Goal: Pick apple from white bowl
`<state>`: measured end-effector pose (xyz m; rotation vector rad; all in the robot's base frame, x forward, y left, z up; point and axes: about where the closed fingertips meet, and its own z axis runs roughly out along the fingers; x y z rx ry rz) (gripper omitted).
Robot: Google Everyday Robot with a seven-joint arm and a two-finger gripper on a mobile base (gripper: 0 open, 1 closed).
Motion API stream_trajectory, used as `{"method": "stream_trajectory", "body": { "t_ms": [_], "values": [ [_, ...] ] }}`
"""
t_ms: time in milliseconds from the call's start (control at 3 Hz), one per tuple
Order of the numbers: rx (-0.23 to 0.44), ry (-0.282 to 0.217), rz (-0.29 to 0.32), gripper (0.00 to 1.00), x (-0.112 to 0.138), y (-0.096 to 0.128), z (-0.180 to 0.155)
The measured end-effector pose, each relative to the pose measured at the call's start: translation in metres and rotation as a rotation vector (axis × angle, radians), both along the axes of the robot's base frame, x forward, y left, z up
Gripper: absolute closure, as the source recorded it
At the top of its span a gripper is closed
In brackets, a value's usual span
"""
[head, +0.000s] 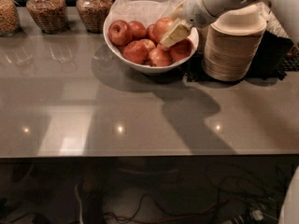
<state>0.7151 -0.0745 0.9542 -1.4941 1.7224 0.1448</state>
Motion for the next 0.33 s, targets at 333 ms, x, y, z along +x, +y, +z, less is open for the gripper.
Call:
{"method": "stream_trajectory", "body": {
  "t_ms": [333],
  "values": [
    [0.047,-0.044,0.038,1.0,-0.029,-0.0116,0.0211]
  ]
}}
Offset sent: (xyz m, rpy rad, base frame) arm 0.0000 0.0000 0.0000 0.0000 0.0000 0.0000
